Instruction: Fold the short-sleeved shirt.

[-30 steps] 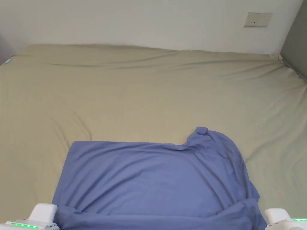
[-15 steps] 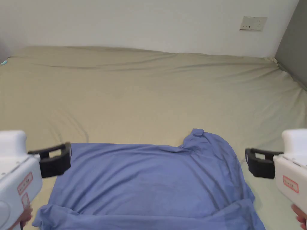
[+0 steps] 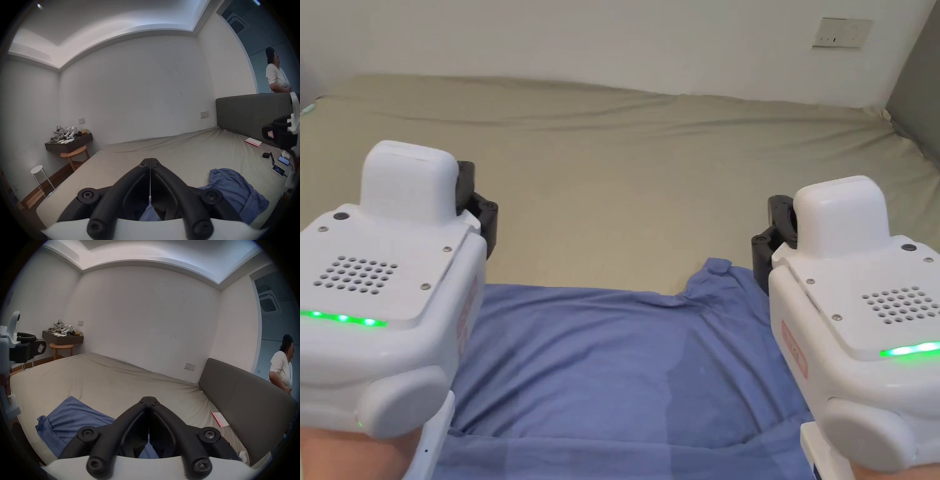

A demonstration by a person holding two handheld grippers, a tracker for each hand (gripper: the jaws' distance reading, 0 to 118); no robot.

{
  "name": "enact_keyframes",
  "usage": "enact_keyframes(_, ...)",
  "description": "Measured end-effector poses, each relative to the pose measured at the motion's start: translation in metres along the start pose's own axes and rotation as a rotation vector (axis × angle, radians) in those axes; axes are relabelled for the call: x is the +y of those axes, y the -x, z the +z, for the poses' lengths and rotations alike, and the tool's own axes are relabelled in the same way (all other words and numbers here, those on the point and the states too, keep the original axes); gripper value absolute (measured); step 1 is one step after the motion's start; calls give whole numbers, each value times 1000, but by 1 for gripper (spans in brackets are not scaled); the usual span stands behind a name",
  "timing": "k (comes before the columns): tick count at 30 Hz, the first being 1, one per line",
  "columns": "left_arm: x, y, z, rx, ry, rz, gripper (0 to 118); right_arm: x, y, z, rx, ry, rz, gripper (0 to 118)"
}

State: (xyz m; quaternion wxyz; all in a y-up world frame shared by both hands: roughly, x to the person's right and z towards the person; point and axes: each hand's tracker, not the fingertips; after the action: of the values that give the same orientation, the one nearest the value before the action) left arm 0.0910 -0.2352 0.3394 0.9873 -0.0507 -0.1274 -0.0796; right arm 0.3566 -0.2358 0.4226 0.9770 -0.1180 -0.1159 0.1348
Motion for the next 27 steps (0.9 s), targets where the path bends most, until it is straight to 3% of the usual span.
enact_keyframes(7, -20, -4, -31, -22, 71, -24, 0, -17, 4, -29, -3, 56, 10, 2)
enact_keyframes(12, -71, 8, -84, -105, 318, -21, 0, -40, -1, -58, -2, 132, 4, 2)
enact_keyframes(14, -105, 16, -105, -71, 391, -89, 0, -50, -7, -69, -8, 168, 10, 2)
enact_keyframes(15, -124, 24, -119, -40, 431, -114, 10, -56, -10, -74, -18, 184, 7, 2)
enact_keyframes(16, -141, 34, -133, -28, 480, -91, 34, -62, -14, -78, -22, 202, 3, 2)
enact_keyframes(17, -156, 45, -150, -23, 531, -49, 67, -67, -18, -83, -24, 223, -2, 2)
enact_keyframes(18, -172, 58, -170, -26, 603, 17, 81, -73, -21, -88, -26, 246, -8, 2)
enact_keyframes(20, -199, 79, -203, -10, 693, 118, 88, -84, -27, -97, -36, 282, -9, 2)
enact_keyframes(22, -218, 90, -236, 67, 761, 79, 89, -92, -31, -106, -50, 313, 5, 2)
enact_keyframes(27, -243, 97, -299, 51, 806, 101, 92, -102, -41, -118, -63, 365, 16, 2)
